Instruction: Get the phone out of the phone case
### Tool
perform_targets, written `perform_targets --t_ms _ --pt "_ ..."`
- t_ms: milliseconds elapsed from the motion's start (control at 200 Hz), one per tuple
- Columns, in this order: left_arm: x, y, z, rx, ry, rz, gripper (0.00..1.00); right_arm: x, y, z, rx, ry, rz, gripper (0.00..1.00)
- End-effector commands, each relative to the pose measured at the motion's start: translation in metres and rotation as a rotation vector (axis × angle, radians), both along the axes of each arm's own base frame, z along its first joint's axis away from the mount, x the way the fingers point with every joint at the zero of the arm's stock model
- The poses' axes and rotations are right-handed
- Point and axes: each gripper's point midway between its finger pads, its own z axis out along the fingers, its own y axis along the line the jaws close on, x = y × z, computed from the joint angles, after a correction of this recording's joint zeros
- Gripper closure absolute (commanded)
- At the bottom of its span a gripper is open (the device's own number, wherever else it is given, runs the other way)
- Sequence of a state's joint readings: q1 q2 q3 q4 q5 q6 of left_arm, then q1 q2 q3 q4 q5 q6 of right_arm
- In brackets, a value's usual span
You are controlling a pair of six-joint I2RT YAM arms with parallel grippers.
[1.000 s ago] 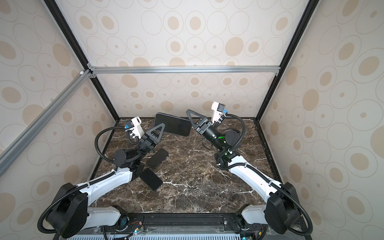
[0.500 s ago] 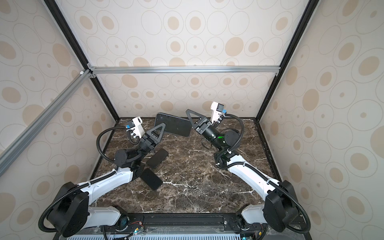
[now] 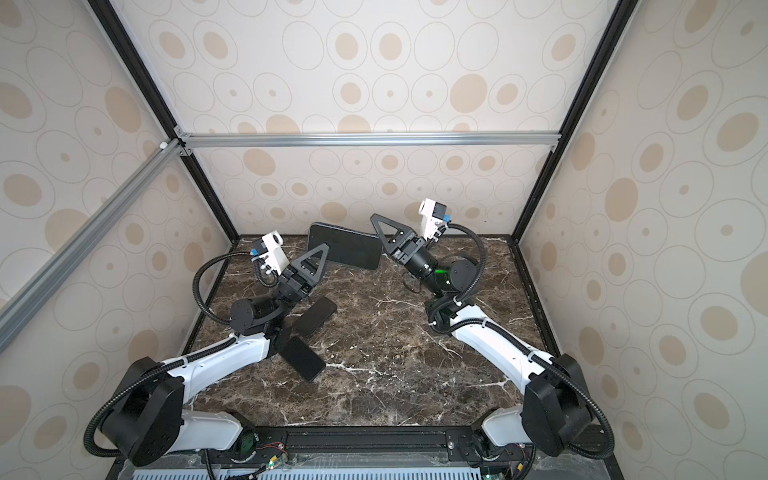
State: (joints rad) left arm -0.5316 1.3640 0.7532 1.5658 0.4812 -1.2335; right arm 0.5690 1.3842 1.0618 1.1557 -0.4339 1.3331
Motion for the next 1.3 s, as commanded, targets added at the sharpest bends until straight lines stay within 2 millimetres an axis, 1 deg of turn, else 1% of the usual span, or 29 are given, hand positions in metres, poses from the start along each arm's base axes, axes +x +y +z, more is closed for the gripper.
perform_targets --t_ms 0,260,580,820,1055,1190,1295 --pt "-0.052 0.015 0.043 -0.083 -0.298 -0.048 1.00 -0.021 -0.001 0.025 0.072 -0.012 0.126 1.00" --pt "-0.067 0.009 0.050 -0.020 -0.425 -0.068 1.00 -0.029 0.000 0.035 0.098 -0.018 0.201 1.00" --pt "-0.093 0.009 0.062 0.055 -0.616 -0.047 1.00 -0.038 -0.001 0.047 0.112 -0.041 0.248 1.00" --pt "-0.109 0.006 0.069 0.097 -0.727 -0.060 1.00 -0.039 0.001 0.048 0.112 -0.038 0.274 1.00" --pt "-0.117 0.004 0.073 0.124 -0.799 -0.056 1.00 -0.038 0.000 0.047 0.133 -0.020 0.294 1.00" --pt "-0.111 0.006 0.074 0.128 -0.805 -0.030 1.00 -0.034 0.000 0.042 0.139 0.002 0.290 1.00" --pt "-0.111 0.006 0.076 0.137 -0.818 -0.030 1.00 -0.031 0.000 0.038 0.143 0.018 0.283 1.00"
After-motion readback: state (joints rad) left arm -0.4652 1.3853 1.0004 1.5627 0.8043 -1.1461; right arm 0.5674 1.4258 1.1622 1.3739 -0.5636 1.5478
